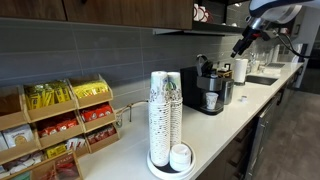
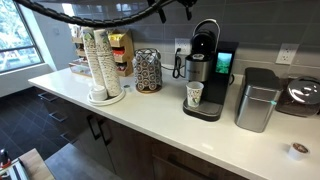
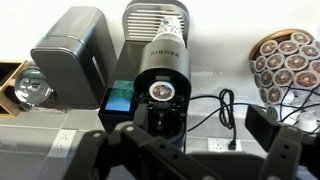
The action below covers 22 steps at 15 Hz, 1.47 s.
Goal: Put the coffee capsule on the left in the coffee machine
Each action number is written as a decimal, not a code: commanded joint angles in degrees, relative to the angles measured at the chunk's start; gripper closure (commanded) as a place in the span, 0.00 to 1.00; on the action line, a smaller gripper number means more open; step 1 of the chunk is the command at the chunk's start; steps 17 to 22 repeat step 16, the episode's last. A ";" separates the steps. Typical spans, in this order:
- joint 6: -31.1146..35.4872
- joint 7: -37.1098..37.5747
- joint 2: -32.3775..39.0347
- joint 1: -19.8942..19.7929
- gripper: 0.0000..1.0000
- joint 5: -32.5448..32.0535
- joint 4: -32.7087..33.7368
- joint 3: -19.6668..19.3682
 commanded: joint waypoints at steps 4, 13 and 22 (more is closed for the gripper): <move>-0.81 2.23 -9.69 3.25 0.00 -0.08 -10.86 -3.13; 0.98 3.47 -17.34 6.09 0.00 -0.36 -20.36 -5.55; -0.53 3.20 -15.52 6.81 0.00 -0.67 -17.60 -6.33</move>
